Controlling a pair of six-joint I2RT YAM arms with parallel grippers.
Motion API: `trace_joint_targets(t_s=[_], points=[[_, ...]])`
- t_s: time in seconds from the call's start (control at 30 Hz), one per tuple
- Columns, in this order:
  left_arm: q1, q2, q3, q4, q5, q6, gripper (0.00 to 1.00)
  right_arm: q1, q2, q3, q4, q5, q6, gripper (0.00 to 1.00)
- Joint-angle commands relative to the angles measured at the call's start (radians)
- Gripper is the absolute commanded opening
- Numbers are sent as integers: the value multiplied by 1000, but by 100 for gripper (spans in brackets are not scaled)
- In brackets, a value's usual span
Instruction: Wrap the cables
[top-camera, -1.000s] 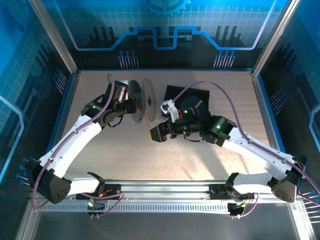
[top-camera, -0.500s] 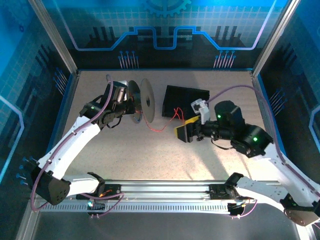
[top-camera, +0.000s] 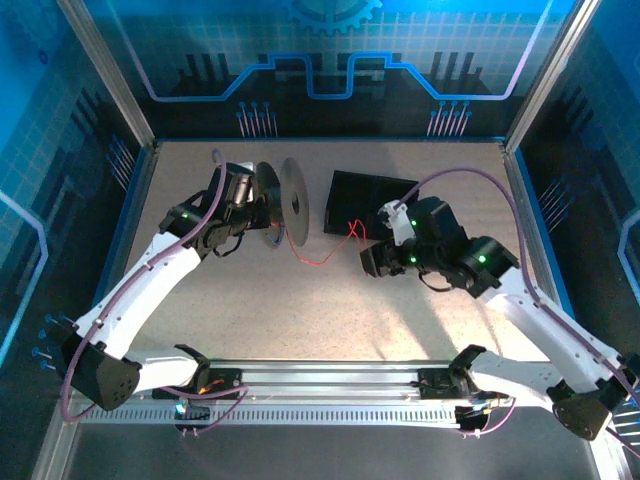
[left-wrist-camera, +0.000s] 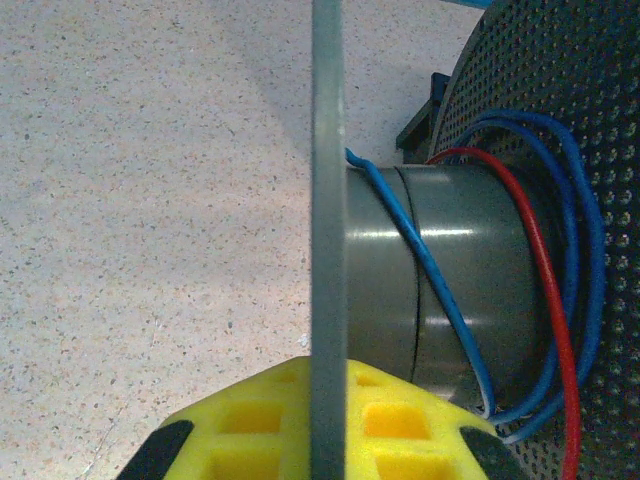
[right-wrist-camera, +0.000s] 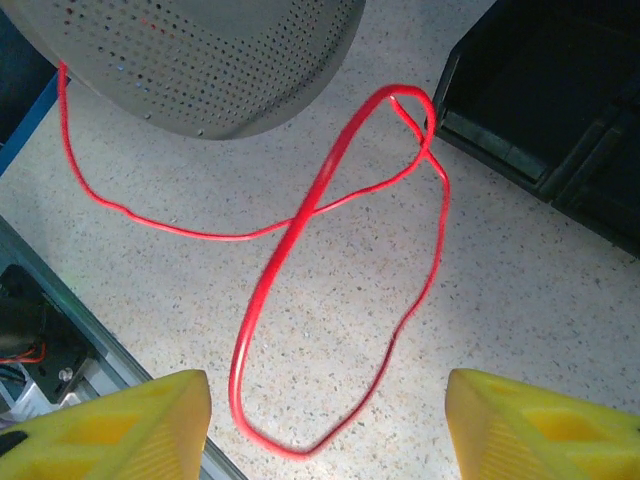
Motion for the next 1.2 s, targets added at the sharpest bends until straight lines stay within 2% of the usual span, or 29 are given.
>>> trace_joint_targets(t_s=[0.0, 0.13, 0.2, 0.3, 0.37, 0.43, 0.6, 0.73, 0.87, 1.0, 1.17], points=[[6, -49, 30, 70, 15, -8, 0, -29, 33, 49, 73, -75, -14, 59], [5, -41, 26, 84, 30, -15, 0, -77, 81, 51, 96, -101, 9, 54], [6, -39, 29, 87, 30, -17, 0, -95, 95, 38, 115, -137, 17, 37], [6, -38, 38, 89, 39, -24, 0, -102, 101, 7, 133, -131, 7, 27], [7, -34, 52, 89, 53, -34, 0, -109, 99, -25, 148, -141, -2, 0], [22, -30, 68, 86, 75, -55, 0, -108, 81, -66, 157, -118, -10, 0], [177, -27, 118, 111, 315, -123, 0, -140, 10, -235, 170, -2, -6, 0], [335, 0, 179, 112, 590, -173, 0, -244, 4, -346, 176, 7, 0, 0], [438, -2, 201, 76, 790, -161, 0, -382, 34, -380, 184, 19, -7, 0], [484, -37, 186, 39, 908, -127, 0, -474, 99, -364, 209, 15, -17, 0], [485, -81, 159, 13, 989, -89, 0, -535, 163, -316, 236, 4, -17, 0]])
